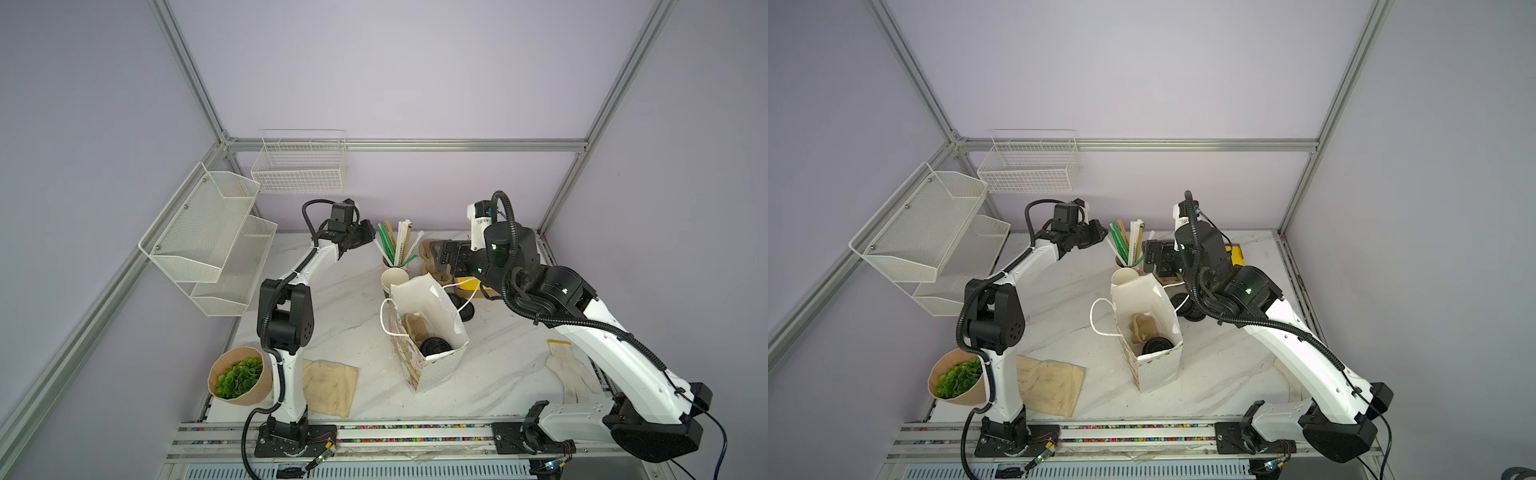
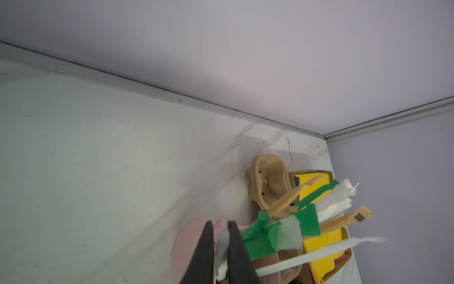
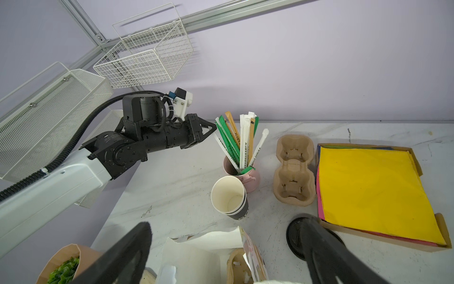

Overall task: Pack a coffee takeout order
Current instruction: Pick up the straw from the storage cup.

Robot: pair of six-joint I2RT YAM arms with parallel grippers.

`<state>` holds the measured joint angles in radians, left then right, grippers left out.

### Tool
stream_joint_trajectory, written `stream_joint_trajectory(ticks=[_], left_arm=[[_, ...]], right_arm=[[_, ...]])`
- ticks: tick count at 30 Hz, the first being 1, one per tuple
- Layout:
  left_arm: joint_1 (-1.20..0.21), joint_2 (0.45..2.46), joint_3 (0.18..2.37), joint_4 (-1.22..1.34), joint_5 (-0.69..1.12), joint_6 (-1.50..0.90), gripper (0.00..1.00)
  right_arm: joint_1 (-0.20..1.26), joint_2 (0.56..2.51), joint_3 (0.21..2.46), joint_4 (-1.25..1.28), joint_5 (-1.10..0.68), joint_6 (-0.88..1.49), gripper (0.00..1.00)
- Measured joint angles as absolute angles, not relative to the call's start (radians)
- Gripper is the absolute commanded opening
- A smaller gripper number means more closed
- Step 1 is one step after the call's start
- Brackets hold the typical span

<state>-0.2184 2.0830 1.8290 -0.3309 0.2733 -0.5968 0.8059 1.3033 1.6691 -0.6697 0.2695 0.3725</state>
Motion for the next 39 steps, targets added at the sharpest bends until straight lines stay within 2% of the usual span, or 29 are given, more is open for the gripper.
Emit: stream_joint_trajectory(ticks=[9,32,39], left_arm=[[-0.226,2.062,1.85,-0.385,0.242,-0.539,0.0],[-0.232,1.863,1.906,-0.494,0.197,-0.406,0.0],[-0.259,1.73,1.906,-0.51,0.163,-0.35,0.0]], right_arm=[[0.805,1.29,1.662,-0.665,0.262,0.376,0.97],[0.756,1.303,1.666,-0.689,0.173,0.453,0.98],[0.719,1.33,1.679,-0.706,0.11,0.472,0.98]])
